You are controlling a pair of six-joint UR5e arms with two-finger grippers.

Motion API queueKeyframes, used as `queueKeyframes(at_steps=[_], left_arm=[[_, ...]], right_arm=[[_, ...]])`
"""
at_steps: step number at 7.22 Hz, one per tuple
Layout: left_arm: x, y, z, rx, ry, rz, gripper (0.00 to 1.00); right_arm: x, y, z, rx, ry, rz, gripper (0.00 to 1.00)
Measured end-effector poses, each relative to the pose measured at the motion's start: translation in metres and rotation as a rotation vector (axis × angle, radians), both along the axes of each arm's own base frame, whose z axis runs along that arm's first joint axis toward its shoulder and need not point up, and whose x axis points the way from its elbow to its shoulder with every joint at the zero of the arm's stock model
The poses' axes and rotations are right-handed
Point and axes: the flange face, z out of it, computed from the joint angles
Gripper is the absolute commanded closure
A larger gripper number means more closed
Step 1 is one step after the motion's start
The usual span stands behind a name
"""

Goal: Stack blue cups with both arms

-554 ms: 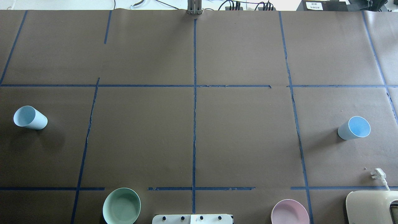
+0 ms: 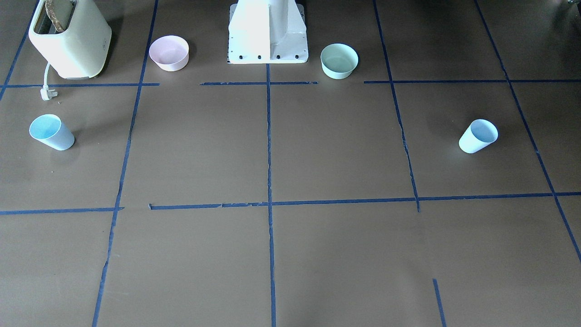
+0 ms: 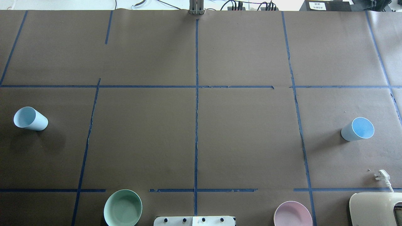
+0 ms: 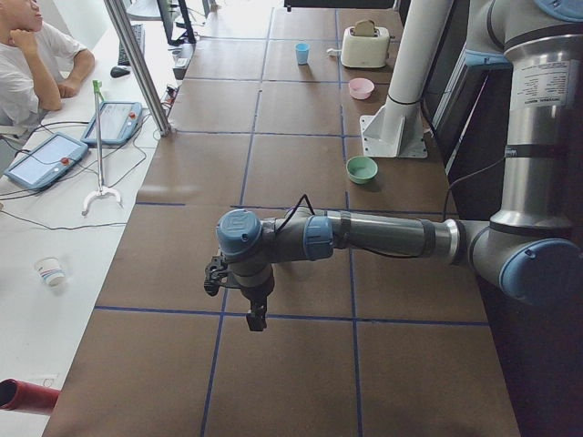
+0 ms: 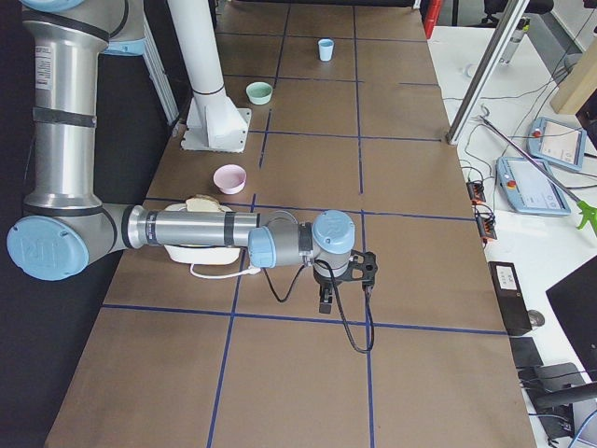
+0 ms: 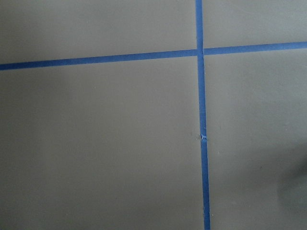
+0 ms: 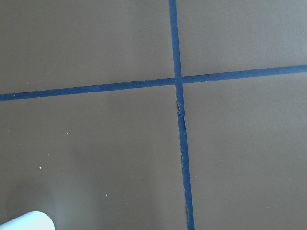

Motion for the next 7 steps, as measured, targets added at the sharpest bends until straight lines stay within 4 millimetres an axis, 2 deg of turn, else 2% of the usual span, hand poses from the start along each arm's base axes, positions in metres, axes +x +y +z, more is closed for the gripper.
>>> queueKeyframes(at_steps=[2, 4, 7], left_arm=[[0.001, -0.002, -0.016, 0.037, -0.003, 0.002, 0.0], [0.002, -0.001, -0.008, 0.027, 0.001, 0.008, 0.0], [0.017, -0.007, -0.015, 0.107, 0.004, 0.04, 0.0]], right_arm=[[-0.001, -0.001, -0.001, 0.007, -0.005, -0.002, 0.0], [-0.002, -0.001, -0.003, 0.034, -0.024, -0.004, 0.0], [-0.007, -0.001, -0.008, 0.045, -0.066, -0.015, 0.0]])
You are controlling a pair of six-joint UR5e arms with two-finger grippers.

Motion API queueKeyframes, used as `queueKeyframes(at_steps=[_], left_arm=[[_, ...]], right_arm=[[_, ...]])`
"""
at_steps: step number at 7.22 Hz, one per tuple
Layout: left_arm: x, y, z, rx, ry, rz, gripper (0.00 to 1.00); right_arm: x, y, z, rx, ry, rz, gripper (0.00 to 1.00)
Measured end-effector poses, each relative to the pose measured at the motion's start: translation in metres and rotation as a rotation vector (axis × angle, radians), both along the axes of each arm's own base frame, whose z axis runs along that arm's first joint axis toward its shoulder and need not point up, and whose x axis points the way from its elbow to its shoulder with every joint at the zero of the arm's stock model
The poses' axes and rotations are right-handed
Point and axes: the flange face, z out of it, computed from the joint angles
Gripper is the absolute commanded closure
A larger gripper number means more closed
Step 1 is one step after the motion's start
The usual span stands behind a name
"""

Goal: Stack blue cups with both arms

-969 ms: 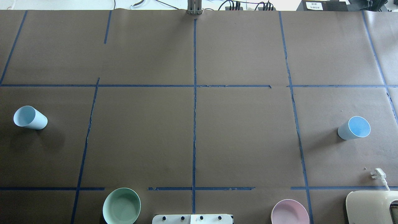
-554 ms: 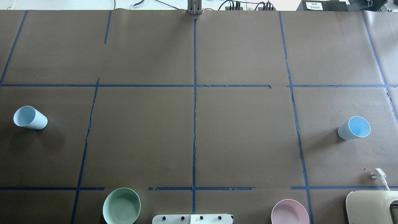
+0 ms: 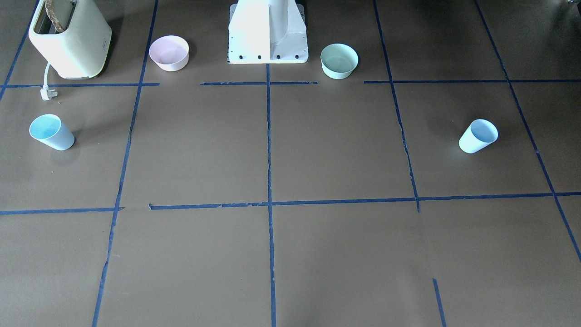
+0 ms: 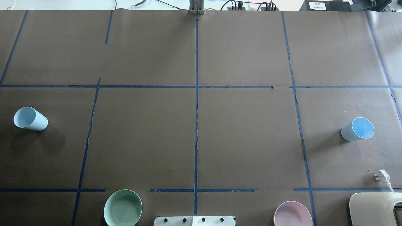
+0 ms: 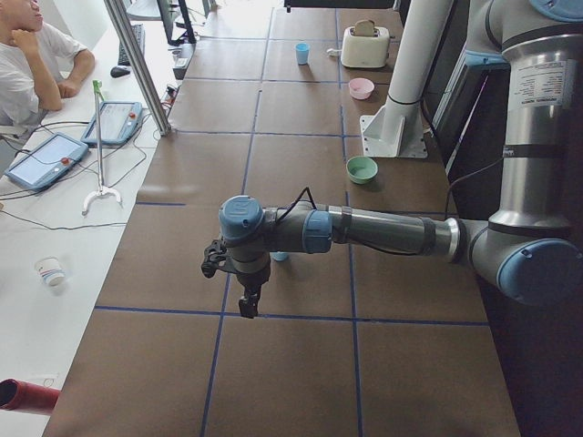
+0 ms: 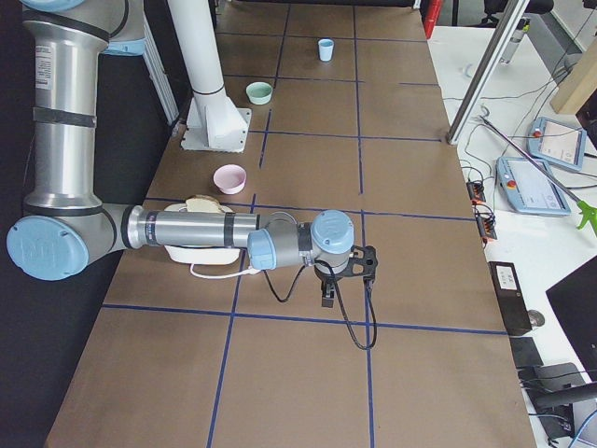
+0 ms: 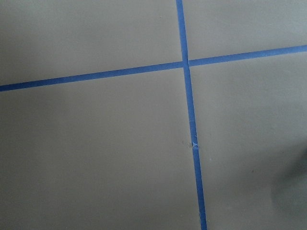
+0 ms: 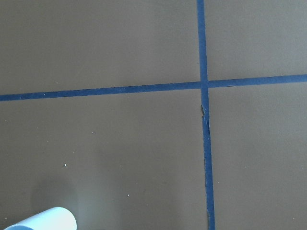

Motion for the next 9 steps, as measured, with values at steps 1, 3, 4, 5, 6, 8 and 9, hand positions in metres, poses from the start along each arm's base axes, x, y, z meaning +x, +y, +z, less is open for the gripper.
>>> queueKeyframes(at_steps=[1, 3, 4, 5, 6, 8, 9], left_arm=[[0.003, 0.0, 0.0, 0.018, 0.001, 0.004, 0.0], [0.006, 0.001, 0.003, 0.022, 0.002, 0.008, 0.0], [0.011, 0.0, 0.002, 0.02, 0.01, 0.014, 0.0], [0.032, -0.002, -0.004, -0.001, 0.039, 0.015, 0.0], [0.067, -0.005, -0.012, -0.038, 0.074, -0.002, 0.0], [0.128, -0.004, -0.026, -0.103, 0.122, -0.076, 0.0], [0.153, 0.0, -0.028, -0.135, 0.137, -0.1, 0.0]], right_arm=[[-0.004, 0.0, -0.001, 0.01, -0.003, -0.009, 0.0], [-0.016, -0.001, -0.005, 0.06, -0.008, -0.035, 0.0], [-0.021, 0.0, -0.006, 0.068, -0.01, -0.046, 0.0], [-0.025, 0.0, -0.006, 0.07, -0.011, -0.052, 0.0], [-0.028, 0.0, -0.006, 0.07, -0.012, -0.058, 0.0], [-0.034, 0.0, -0.006, 0.07, -0.013, -0.07, 0.0], [-0.036, 0.0, -0.006, 0.07, -0.013, -0.075, 0.0]])
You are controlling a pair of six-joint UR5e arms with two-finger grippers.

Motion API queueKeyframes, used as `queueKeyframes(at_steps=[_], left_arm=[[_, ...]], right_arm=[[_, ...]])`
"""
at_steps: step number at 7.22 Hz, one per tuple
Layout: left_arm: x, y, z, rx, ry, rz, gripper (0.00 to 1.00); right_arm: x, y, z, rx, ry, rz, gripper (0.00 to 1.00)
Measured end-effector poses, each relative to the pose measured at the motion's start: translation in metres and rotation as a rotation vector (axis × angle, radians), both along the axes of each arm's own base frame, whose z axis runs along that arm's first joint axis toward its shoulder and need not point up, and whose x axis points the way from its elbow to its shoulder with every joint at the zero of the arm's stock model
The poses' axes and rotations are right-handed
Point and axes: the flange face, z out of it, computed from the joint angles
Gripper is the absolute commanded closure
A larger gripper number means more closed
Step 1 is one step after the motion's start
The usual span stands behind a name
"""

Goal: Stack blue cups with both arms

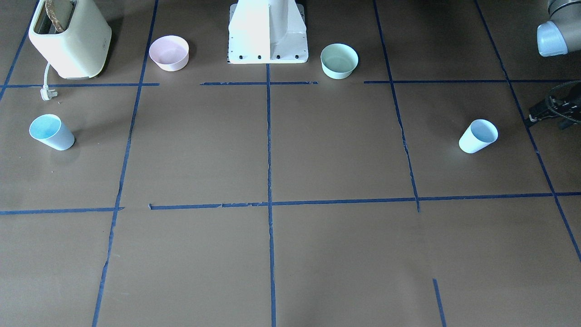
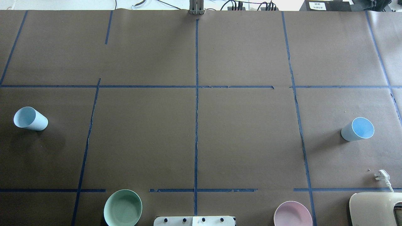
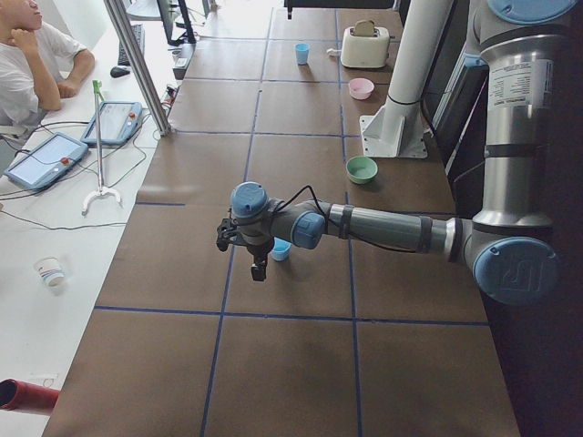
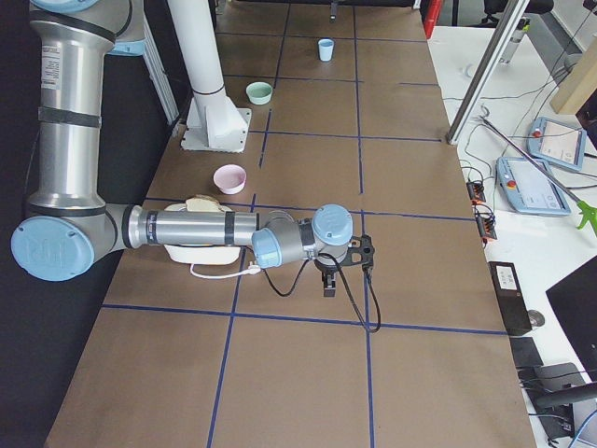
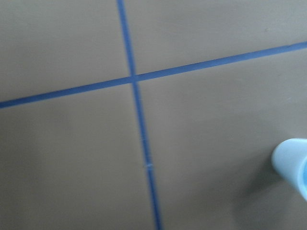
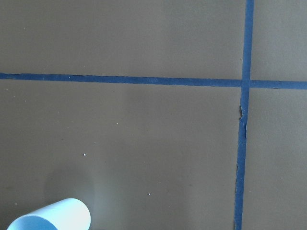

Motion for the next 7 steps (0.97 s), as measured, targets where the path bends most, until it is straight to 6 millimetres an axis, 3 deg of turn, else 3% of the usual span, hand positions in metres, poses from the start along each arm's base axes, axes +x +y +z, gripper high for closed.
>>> queueKeyframes(at_steps=[4, 6, 7], left_arm=[[0.068, 0.017, 0.002, -0.077, -0.005, 0.041, 0.02], [0.083, 0.014, 0.009, -0.092, -0.012, 0.061, 0.4], [0.087, 0.011, 0.011, -0.095, -0.014, 0.065, 0.78]], right_arm=[[-0.005, 0.0, 0.001, -0.001, 0.0, -0.01, 0.0], [-0.005, 0.001, 0.001, -0.002, 0.0, -0.011, 0.0], [-0.005, 0.001, 0.001, -0.002, 0.001, -0.012, 0.0]])
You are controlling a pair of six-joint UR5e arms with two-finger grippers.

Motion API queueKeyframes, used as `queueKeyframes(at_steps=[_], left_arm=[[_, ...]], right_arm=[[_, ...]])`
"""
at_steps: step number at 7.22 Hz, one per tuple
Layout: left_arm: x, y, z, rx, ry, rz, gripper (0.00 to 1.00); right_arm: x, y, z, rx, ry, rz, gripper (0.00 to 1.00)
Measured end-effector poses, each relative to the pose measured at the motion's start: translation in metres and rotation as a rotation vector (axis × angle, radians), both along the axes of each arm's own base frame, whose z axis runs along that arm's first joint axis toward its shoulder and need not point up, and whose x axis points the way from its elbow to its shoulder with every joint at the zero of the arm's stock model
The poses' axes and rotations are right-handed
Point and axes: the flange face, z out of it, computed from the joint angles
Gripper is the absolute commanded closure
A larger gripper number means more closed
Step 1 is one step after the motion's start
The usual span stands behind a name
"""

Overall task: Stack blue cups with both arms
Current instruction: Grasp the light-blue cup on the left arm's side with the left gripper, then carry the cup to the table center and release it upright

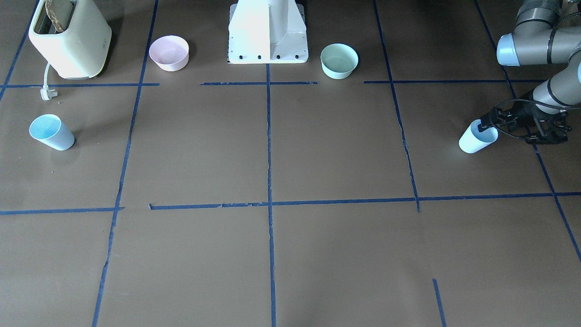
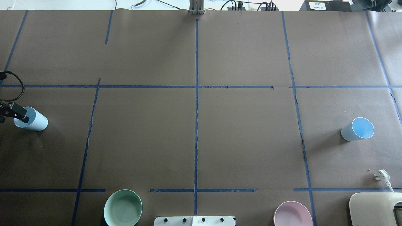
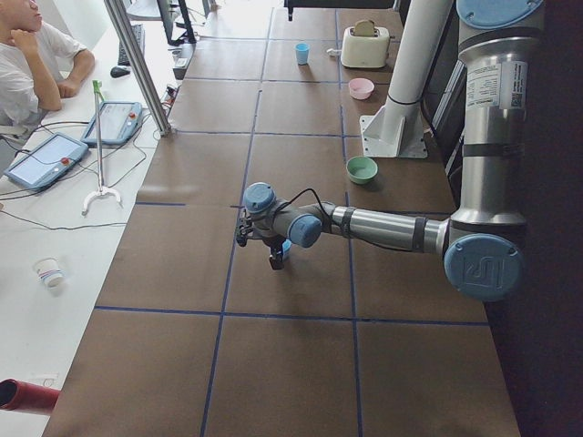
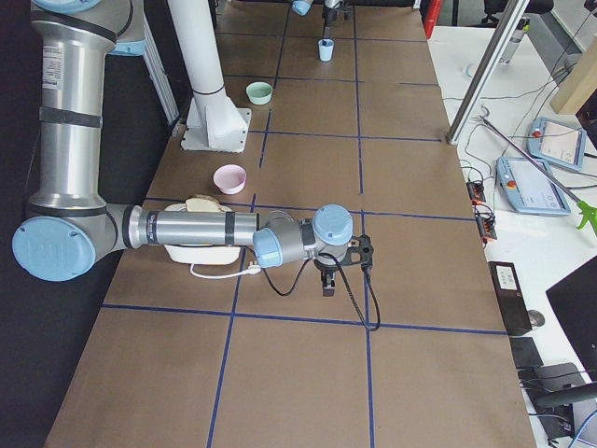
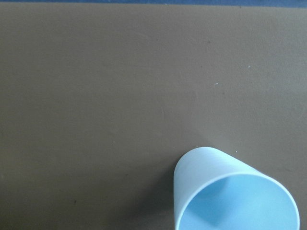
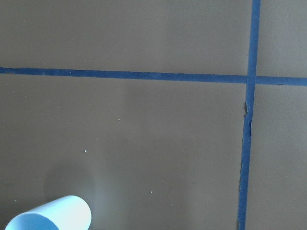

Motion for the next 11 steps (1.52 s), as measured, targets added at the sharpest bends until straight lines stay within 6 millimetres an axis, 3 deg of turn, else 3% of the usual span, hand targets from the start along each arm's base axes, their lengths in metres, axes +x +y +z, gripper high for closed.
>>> queueKeyframes(at_steps=[1, 4, 5, 6, 7, 9, 10, 11], left_arm=[[0.002, -0.002, 0.0, -0.001, 0.0, 0.002, 0.96], [0.007, -0.009, -0.009, 0.0, 0.009, -0.008, 1.0], [0.016, -0.023, -0.036, -0.009, 0.028, -0.05, 1.0], [0.04, -0.045, -0.091, -0.025, 0.066, -0.11, 1.0], [0.083, -0.062, -0.162, -0.049, 0.111, -0.145, 1.0], [0.181, -0.076, -0.312, -0.096, 0.148, -0.153, 1.0], [0.225, -0.077, -0.359, -0.082, 0.13, -0.148, 1.0], [0.272, -0.079, -0.39, -0.059, 0.102, -0.141, 1.0]], right_arm=[[0.0, 0.0, 0.0, 0.0, 0.0, 0.0, 0.0], [0.0, 0.0, 0.001, 0.002, 0.001, -0.002, 0.0], [0.0, 0.0, 0.001, 0.002, 0.002, -0.002, 0.0], [0.0, 0.0, 0.001, 0.002, 0.002, -0.003, 0.0], [0.0, 0.001, 0.001, 0.001, 0.002, -0.003, 0.0], [0.0, 0.001, 0.002, 0.001, 0.002, -0.004, 0.0], [-0.001, 0.001, 0.002, 0.0, 0.003, -0.005, 0.0], [-0.002, 0.001, 0.002, -0.002, 0.003, -0.005, 0.0]])
